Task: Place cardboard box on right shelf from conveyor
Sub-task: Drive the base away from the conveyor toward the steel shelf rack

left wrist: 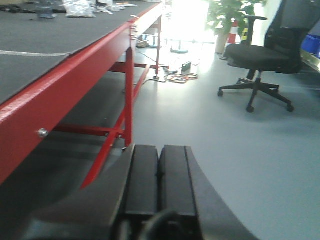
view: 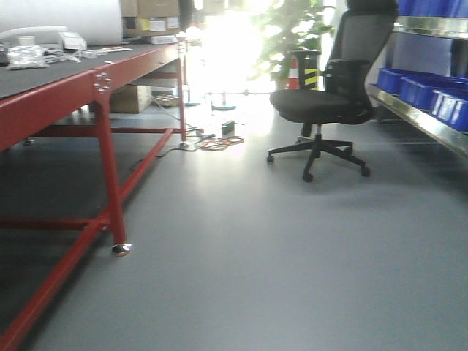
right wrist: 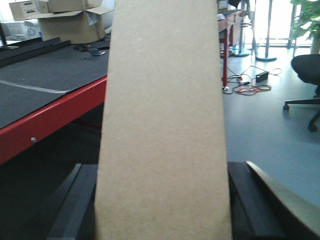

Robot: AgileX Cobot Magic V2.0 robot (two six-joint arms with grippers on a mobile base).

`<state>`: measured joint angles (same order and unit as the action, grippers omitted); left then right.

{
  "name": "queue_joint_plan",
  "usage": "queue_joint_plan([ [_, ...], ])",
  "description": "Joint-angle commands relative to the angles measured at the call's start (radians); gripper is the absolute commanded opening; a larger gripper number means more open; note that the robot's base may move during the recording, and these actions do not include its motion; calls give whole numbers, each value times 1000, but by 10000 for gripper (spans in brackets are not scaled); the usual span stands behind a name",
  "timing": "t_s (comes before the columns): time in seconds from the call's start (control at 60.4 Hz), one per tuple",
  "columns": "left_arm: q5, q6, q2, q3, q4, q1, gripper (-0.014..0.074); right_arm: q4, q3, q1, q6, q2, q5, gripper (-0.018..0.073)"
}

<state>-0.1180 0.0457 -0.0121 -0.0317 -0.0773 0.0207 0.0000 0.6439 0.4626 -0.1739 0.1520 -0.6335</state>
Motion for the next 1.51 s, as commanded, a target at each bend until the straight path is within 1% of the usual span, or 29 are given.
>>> queue_joint_plan([
  [0.0, 85, 0, -15, -8, -6, 0, -116, 0, 26, -5, 11, 14, 100, 127],
  [1.16, 85, 0, -16, -8, -6, 0, -116, 0, 26, -5, 11, 14, 100, 127],
  [1.292, 85, 0, -16, -8, -6, 12, -116, 0, 26, -5, 11, 14, 100, 127],
  [1.491, 85, 0, -16, -8, -6, 12, -116, 0, 26, -5, 11, 14, 100, 127],
])
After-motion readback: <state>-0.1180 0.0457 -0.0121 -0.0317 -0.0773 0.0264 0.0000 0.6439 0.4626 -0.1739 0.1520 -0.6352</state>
